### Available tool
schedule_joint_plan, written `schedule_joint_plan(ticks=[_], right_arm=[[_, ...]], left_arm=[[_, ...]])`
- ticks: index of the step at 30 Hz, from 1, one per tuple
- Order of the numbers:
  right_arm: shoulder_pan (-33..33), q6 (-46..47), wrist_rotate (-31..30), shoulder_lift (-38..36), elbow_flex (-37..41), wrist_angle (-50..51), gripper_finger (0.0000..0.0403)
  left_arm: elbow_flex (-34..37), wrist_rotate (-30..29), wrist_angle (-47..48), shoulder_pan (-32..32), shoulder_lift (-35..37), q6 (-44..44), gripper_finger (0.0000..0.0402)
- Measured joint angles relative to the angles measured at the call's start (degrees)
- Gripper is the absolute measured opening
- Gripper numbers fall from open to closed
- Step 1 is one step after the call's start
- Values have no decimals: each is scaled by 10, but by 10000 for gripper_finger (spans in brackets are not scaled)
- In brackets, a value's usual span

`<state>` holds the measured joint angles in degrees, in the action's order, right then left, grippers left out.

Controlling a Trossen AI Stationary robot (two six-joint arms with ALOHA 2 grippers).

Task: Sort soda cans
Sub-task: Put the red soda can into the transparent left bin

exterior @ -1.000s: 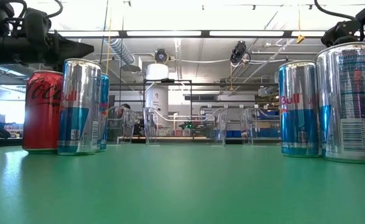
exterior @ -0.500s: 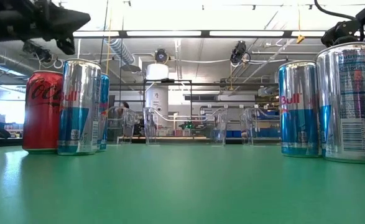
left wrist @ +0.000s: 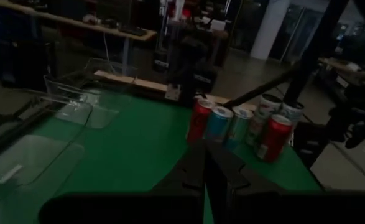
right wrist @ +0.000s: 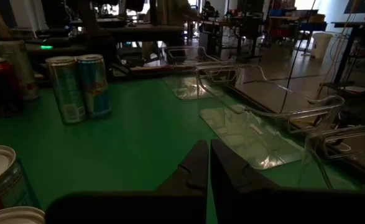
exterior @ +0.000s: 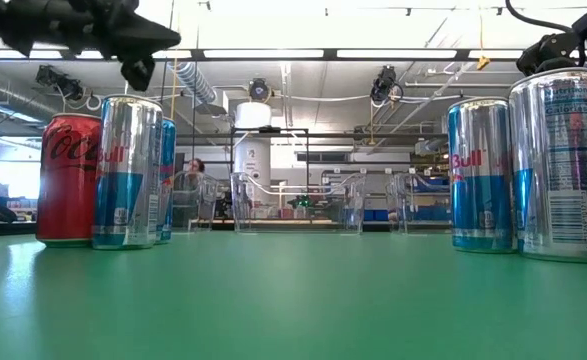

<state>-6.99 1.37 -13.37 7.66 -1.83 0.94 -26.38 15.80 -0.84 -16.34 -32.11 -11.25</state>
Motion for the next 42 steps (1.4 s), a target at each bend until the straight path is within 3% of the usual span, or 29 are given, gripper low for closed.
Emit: schedule_joint_plan(ticks=[5,15,21,29,42], right_arm=[[0,0,0,0,0,0,7],[0,0,0,0,0,0,7],[0,0,0,0,0,0,7],[0,0,0,0,0,0,7],[0,0,0,0,0,0,7]], left_arm=[[-73,-11,77,0,-50,19,11],[-241,-39,321,0,-142,16,11],[-305,-47,447,0,-199,5,11],[-330,-41,576,26,-239,-30,11],[-330,-118,643,195,-242,-196,11]])
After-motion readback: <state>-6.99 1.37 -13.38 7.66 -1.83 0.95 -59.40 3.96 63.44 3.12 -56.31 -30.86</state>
